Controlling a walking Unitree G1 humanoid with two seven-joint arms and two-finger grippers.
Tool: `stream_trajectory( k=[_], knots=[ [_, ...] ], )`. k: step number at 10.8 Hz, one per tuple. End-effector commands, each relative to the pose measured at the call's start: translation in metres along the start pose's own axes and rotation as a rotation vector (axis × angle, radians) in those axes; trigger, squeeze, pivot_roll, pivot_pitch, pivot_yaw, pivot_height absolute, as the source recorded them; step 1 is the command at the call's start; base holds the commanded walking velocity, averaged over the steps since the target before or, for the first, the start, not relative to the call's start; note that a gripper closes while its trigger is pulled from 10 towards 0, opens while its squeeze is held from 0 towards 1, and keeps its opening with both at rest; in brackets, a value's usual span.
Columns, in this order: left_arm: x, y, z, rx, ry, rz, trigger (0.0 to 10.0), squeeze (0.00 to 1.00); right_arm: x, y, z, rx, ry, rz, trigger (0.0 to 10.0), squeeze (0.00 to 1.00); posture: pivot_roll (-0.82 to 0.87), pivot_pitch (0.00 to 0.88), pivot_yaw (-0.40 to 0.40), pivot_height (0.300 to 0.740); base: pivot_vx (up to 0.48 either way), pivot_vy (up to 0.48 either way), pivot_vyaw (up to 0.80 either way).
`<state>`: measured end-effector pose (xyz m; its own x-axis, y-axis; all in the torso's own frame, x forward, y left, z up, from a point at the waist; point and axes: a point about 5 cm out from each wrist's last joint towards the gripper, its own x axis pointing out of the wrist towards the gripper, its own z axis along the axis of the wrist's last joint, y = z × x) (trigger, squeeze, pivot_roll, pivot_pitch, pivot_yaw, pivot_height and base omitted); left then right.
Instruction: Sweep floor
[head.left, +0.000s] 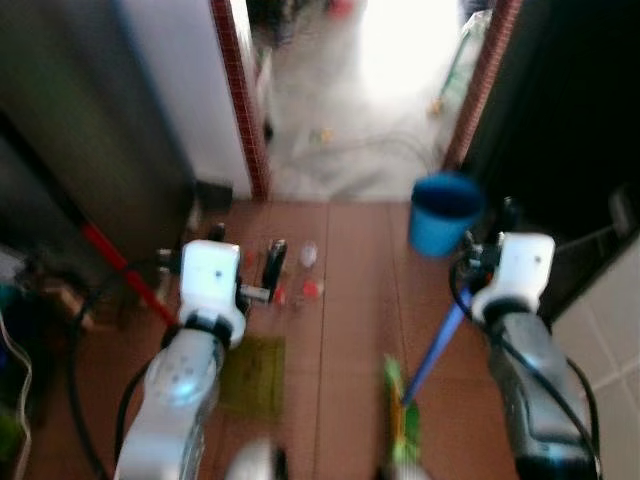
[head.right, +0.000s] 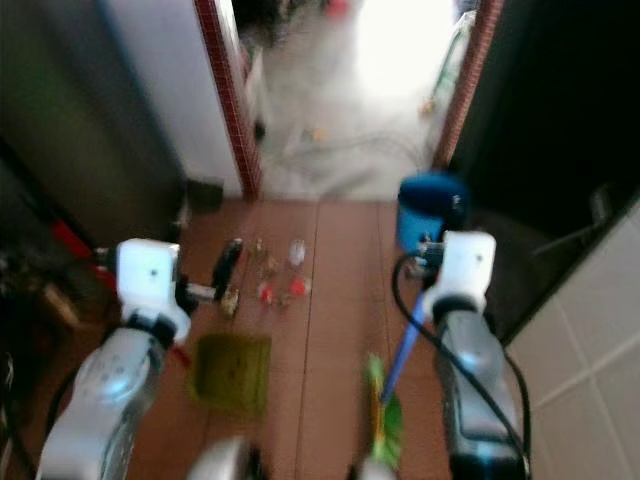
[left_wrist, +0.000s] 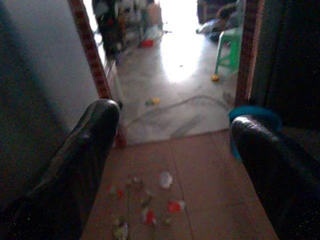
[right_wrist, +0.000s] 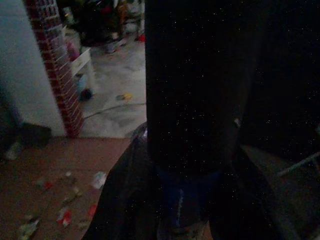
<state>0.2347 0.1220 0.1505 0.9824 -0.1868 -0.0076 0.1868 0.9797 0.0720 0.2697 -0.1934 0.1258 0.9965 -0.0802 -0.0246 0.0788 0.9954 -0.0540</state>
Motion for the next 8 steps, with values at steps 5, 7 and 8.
stream_trajectory(
  k=[5,7,8],
  knots=[
    [0.01,0.007,0.003,0.001,-0.048,0.075,10.0,0.0,0.017,0.011,0.014,0.014,-0.084,0.036,10.0,0.0,0.04,0.0,-0.019,0.74,0.0,0.384,0.0],
    [0.007,0.019,-0.013,0.035,-0.019,0.129,10.0,0.0,0.018,0.012,0.012,0.015,-0.083,0.047,10.0,0.0,0.03,0.0,-0.033,0.74,0.0,0.0,0.0],
    [0.004,0.027,-0.019,0.046,0.002,0.165,10.0,0.0,0.019,0.013,0.012,0.02,-0.085,0.054,10.0,0.0,0.04,0.0,-0.042,0.74,0.0,0.0,0.0]
  ],
)
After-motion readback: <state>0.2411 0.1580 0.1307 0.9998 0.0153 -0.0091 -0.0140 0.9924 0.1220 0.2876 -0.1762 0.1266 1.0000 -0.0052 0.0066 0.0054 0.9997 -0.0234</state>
